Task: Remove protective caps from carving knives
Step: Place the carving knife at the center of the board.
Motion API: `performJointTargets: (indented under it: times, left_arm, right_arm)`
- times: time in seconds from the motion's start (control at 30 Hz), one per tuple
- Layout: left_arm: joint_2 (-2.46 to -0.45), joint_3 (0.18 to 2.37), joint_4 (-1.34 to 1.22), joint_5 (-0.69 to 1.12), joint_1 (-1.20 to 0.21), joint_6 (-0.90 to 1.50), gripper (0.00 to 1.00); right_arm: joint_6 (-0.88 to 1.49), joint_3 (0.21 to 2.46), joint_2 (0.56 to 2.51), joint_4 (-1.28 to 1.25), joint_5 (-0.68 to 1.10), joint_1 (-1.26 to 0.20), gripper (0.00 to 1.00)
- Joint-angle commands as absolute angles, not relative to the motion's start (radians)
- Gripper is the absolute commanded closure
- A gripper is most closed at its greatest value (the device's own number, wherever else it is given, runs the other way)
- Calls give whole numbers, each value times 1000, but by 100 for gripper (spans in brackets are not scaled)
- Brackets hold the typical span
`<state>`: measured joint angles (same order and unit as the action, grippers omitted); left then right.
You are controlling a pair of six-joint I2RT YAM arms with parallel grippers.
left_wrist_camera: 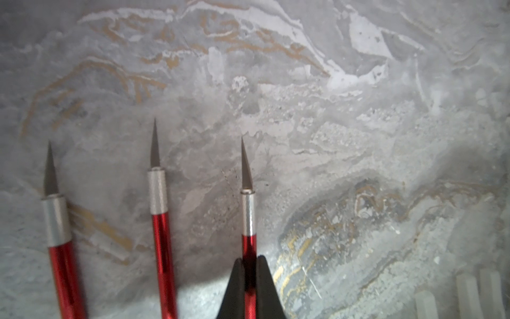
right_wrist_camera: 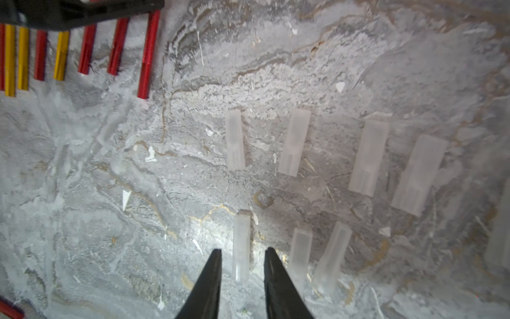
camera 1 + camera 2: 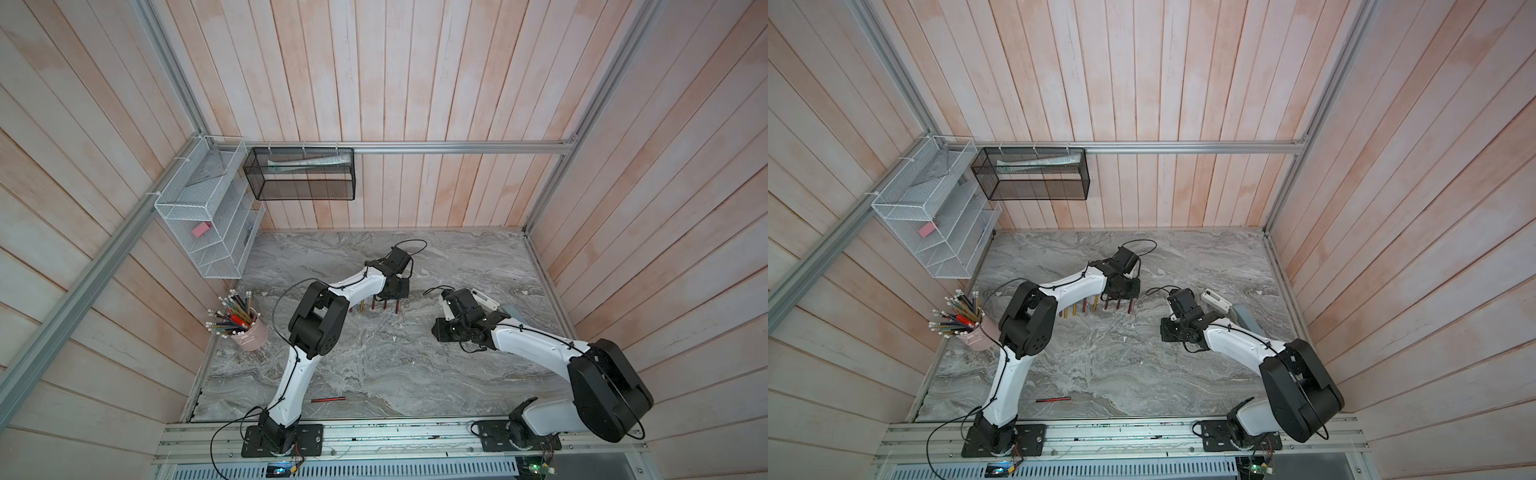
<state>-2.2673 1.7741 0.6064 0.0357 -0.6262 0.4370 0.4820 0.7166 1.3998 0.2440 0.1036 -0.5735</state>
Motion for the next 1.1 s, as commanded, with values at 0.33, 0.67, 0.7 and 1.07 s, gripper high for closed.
performJointTargets:
  times: [0.33, 0.67, 0.7, 1.07]
  left_arm:
    - [-2344, 1824, 647, -1, -609, 435, 82]
    - [-2325, 1823, 643, 7, -609, 443, 83]
    - [-2317, 1824, 644, 8, -609, 445, 82]
    - [-2072, 1775, 657, 3, -622, 457, 75]
  right_arm:
    - [500, 711, 1292, 282, 92, -574, 67]
    - [497, 709, 1281, 288, 93, -564, 66]
    - [497, 708, 1282, 287, 94, -563, 66]
    - [443, 701, 1254, 259, 133, -577, 64]
